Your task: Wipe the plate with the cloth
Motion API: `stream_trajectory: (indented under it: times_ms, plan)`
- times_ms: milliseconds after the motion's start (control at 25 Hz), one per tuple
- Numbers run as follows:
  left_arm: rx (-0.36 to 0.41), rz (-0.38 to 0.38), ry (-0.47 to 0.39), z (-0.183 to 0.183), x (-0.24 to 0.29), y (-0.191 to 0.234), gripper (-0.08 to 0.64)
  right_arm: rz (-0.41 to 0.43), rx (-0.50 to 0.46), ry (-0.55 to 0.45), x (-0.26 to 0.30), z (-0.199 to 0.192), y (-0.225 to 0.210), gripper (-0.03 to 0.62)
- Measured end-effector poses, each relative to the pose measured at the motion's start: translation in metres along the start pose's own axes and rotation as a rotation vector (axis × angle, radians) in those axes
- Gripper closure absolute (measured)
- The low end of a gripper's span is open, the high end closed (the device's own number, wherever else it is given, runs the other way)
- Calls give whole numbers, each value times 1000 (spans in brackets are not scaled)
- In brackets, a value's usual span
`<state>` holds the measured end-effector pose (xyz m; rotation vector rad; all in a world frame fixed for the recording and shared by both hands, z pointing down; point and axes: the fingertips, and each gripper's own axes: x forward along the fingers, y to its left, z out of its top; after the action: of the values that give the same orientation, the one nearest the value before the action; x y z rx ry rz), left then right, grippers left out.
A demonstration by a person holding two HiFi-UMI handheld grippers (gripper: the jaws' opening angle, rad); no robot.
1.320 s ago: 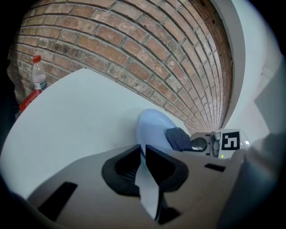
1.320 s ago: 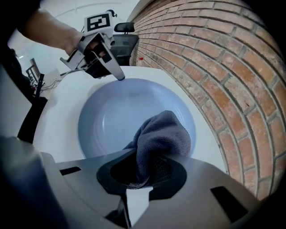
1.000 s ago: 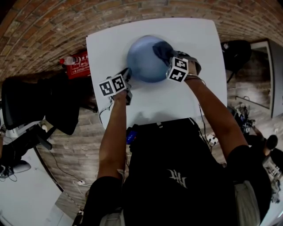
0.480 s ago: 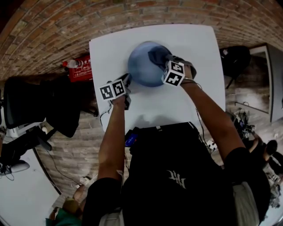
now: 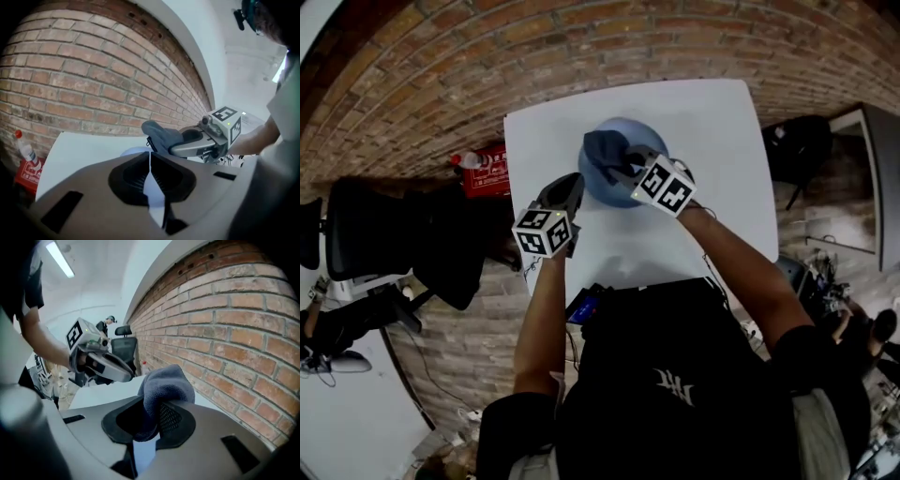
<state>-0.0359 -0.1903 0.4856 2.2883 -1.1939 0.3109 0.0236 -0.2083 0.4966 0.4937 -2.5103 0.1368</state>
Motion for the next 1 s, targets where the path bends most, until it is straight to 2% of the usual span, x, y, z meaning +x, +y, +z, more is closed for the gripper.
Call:
stream_trajectory:
  times_ms: [120, 320, 480, 600, 760, 880, 1000]
  plan:
    - [44, -41, -81, 35, -10, -20, 557, 32, 48, -152, -30, 37, 0, 518]
    - [172, -118, -95, 60, -27, -62, 557, 131, 121, -426, -102, 83, 13, 518]
    - [235, -178, -153, 89, -46, -101, 557, 134, 202, -619, -159, 96, 16, 518]
    - [254, -222, -204, 102, -61, -127, 557, 114, 256, -745, -200, 93, 17, 518]
    - [237, -288, -271, 101, -79, -144, 557, 84, 312, -819, -238, 77, 25, 518]
    - [226, -330, -274, 92, -81, -147, 557, 20, 322, -792, -247, 58, 32, 518]
    - [261, -367, -296, 92, -90, -155, 558, -41, 326, -772, -254, 52, 43, 518]
